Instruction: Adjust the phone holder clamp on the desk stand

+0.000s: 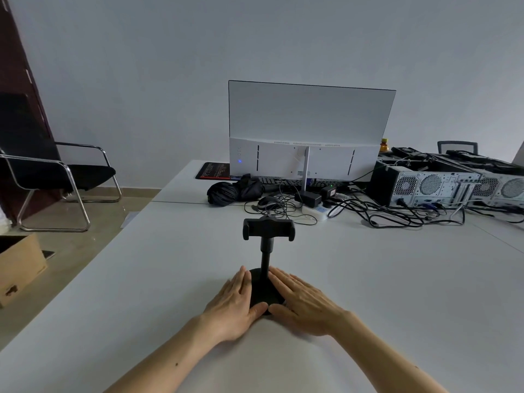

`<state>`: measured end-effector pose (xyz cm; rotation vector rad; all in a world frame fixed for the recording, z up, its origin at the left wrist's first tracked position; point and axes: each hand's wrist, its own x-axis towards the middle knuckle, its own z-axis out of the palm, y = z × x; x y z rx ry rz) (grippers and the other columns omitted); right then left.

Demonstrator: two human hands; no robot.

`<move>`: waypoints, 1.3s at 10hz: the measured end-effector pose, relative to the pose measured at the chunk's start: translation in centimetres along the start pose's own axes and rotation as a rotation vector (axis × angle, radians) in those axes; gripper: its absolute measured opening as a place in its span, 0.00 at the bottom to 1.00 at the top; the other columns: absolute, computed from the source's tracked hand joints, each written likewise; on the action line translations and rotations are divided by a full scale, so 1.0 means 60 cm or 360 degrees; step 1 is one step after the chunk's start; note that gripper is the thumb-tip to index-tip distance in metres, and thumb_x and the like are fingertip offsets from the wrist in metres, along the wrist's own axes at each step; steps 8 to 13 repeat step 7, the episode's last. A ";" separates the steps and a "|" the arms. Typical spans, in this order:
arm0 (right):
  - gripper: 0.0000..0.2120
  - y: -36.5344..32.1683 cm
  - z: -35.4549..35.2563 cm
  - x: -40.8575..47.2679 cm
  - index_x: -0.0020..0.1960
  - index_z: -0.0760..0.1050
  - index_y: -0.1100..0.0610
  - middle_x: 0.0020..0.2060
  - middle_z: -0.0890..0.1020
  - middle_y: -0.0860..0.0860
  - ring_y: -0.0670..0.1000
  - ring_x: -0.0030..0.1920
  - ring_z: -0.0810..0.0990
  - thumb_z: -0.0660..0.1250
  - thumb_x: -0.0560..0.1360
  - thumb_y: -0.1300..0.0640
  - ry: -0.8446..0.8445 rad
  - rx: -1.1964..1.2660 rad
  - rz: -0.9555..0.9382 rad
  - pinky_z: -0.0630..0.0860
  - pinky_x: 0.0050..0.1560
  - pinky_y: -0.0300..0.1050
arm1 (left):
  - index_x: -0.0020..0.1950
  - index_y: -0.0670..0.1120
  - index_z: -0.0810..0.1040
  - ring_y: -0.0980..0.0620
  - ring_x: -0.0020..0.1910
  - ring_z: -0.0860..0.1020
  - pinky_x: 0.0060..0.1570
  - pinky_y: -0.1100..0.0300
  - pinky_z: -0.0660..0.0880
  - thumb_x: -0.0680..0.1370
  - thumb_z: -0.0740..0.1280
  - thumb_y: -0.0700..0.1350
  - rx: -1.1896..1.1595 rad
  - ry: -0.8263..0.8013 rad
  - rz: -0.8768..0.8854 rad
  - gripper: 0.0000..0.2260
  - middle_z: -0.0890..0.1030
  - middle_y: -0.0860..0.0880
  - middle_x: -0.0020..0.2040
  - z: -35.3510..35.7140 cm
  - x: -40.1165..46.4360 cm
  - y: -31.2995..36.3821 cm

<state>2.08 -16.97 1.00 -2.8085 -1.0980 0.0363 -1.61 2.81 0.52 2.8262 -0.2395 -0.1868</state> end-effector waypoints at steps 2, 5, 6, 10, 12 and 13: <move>0.35 0.001 0.011 0.002 0.79 0.42 0.53 0.80 0.45 0.49 0.45 0.78 0.42 0.48 0.80 0.37 0.0051 0.0046 0.0052 0.39 0.75 0.37 | 0.77 0.43 0.37 0.49 0.78 0.39 0.73 0.60 0.39 0.80 0.51 0.61 -0.0017 -0.0020 0.0083 0.36 0.37 0.45 0.79 -0.009 -0.009 -0.008; 0.34 -0.002 0.008 0.000 0.79 0.42 0.53 0.80 0.45 0.48 0.44 0.78 0.42 0.48 0.80 0.37 0.0063 0.0080 0.0070 0.40 0.75 0.37 | 0.77 0.41 0.38 0.49 0.79 0.40 0.73 0.60 0.40 0.80 0.50 0.60 0.0045 0.0034 0.0059 0.36 0.38 0.44 0.79 -0.007 -0.016 0.002; 0.34 -0.001 0.010 0.001 0.79 0.42 0.51 0.80 0.45 0.47 0.43 0.78 0.41 0.48 0.80 0.37 0.0042 0.0143 0.0085 0.41 0.76 0.38 | 0.77 0.41 0.39 0.48 0.79 0.41 0.74 0.59 0.41 0.80 0.51 0.60 0.0034 0.0040 0.0050 0.35 0.39 0.43 0.80 -0.005 -0.016 0.004; 0.35 -0.001 0.008 0.000 0.79 0.42 0.51 0.80 0.44 0.46 0.43 0.78 0.41 0.48 0.79 0.36 0.0049 0.0164 0.0080 0.40 0.75 0.38 | 0.77 0.41 0.39 0.48 0.79 0.42 0.74 0.59 0.41 0.80 0.51 0.60 0.0022 0.0058 0.0051 0.35 0.39 0.43 0.80 -0.007 -0.016 0.003; 0.35 -0.001 0.008 0.000 0.79 0.42 0.51 0.80 0.44 0.46 0.43 0.78 0.41 0.48 0.79 0.36 0.0049 0.0164 0.0080 0.40 0.75 0.38 | 0.77 0.41 0.39 0.48 0.79 0.42 0.74 0.59 0.41 0.80 0.51 0.60 0.0022 0.0058 0.0051 0.35 0.39 0.43 0.80 -0.007 -0.016 0.003; 0.35 -0.001 0.008 0.000 0.79 0.42 0.51 0.80 0.44 0.46 0.43 0.78 0.41 0.48 0.79 0.36 0.0049 0.0164 0.0080 0.40 0.75 0.38 | 0.77 0.41 0.39 0.48 0.79 0.42 0.74 0.59 0.41 0.80 0.51 0.60 0.0022 0.0058 0.0051 0.35 0.39 0.43 0.80 -0.007 -0.016 0.003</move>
